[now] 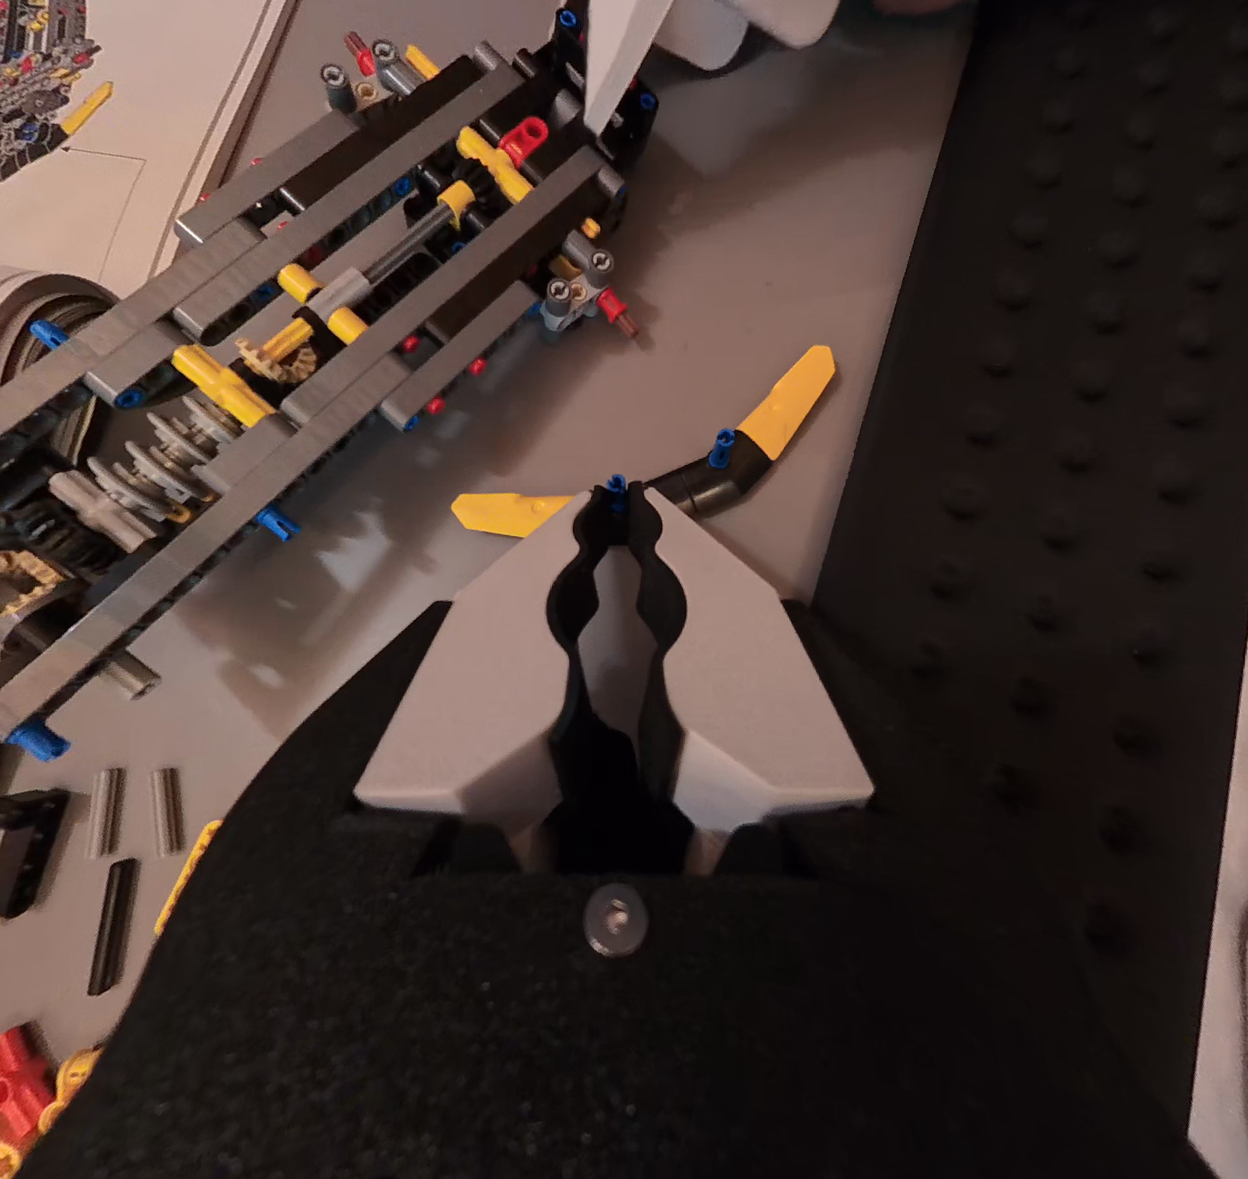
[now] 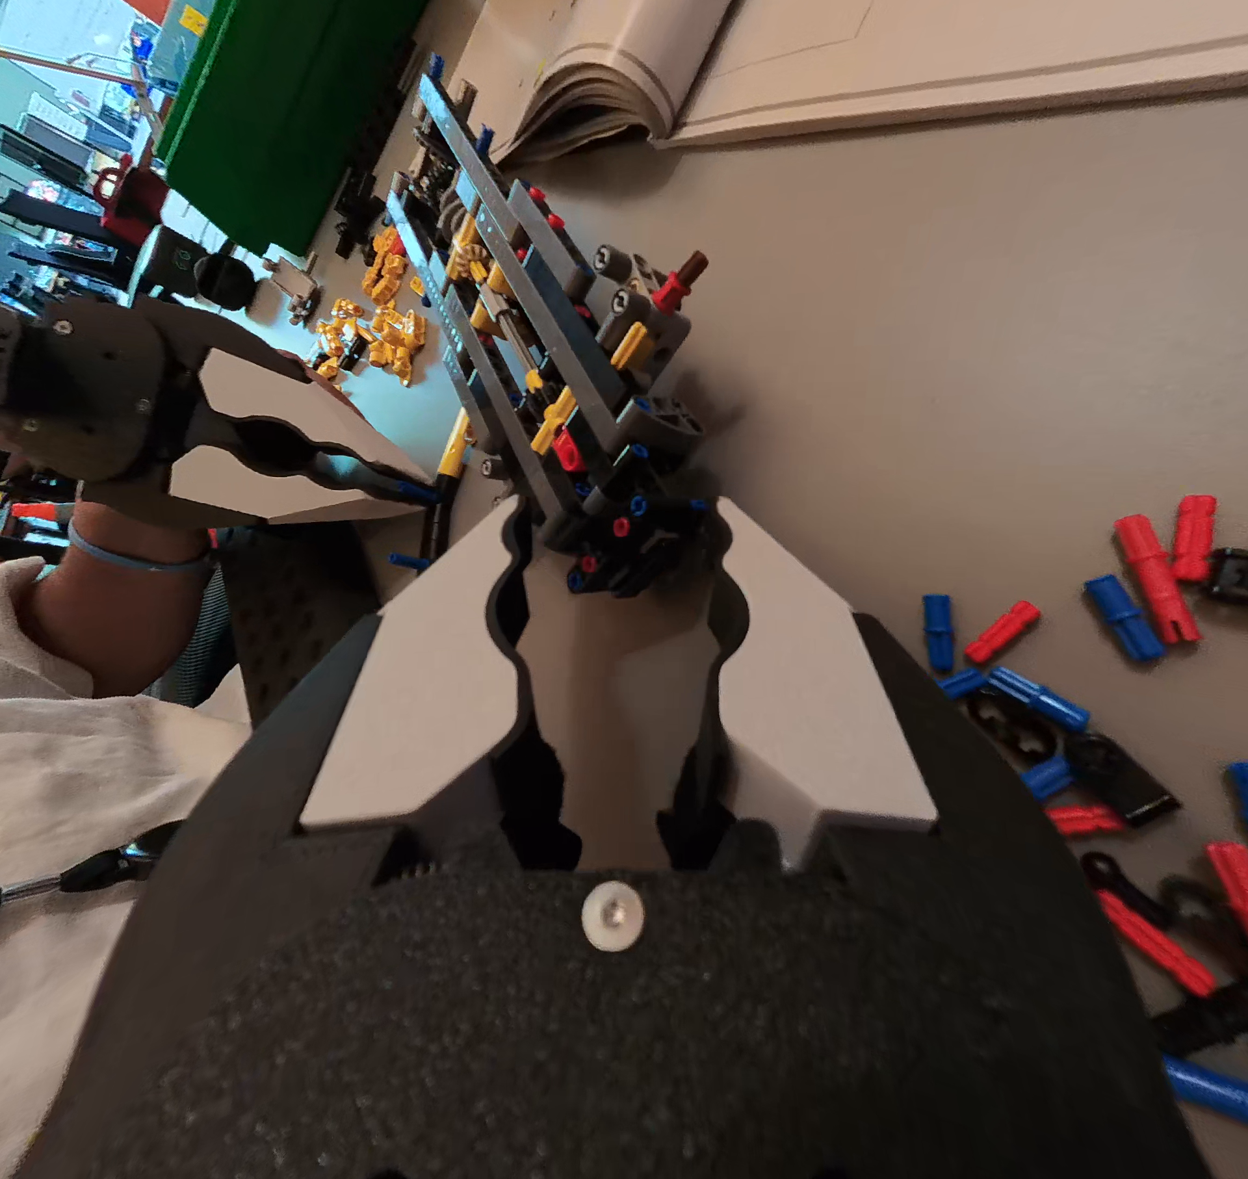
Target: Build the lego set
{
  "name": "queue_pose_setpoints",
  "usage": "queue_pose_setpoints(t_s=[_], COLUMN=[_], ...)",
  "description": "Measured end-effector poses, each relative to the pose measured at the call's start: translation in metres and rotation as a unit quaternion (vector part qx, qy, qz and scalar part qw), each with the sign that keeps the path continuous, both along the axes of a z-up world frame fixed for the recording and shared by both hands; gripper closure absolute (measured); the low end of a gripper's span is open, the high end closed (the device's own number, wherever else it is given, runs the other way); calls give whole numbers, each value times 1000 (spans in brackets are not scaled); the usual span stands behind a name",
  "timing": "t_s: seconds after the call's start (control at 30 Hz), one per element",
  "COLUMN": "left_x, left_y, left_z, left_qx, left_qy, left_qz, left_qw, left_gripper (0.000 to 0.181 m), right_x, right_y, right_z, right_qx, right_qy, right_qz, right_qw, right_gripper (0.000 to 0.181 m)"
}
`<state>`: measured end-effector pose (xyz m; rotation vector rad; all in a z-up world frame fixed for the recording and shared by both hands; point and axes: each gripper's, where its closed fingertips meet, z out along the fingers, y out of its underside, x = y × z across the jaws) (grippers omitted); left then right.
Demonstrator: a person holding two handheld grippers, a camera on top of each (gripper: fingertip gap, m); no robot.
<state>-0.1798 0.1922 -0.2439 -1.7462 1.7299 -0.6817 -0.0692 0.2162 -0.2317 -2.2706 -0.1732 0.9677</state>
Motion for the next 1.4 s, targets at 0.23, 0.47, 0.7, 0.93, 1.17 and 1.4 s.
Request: queue_pose_setpoints(t_s=[0.23,0.47,0.7,0.93,1.17,1.4], left_x=[2,5,9,13,15,11], left_y=[6,7,8,-2,6,-2], left_z=[10,31,41,52,74,144], left_qx=[-13,-66,-53,-52,-68,-418], left_qy=[-31,-57,-25,-27,-104,-375], left_qz=[23,46,62,49,85,71], left_qw=[999,995,996,997,989,825], left_gripper=[179,178,178,178,153,149], right_x=[4,-11,-90,-84,-81,-78], right_y=[0,-12,-62,-58,-51,-53], right_z=[14,64,37,23,40,127], right_qx=[57,225,218,210,226,303], right_qy=[4,-33,-185,-228,-152,199], right_qz=[-1,47,218,211,169,92], right_qw=[998,973,933,927,947,927], right_gripper=[124,125,138,154,168,168])
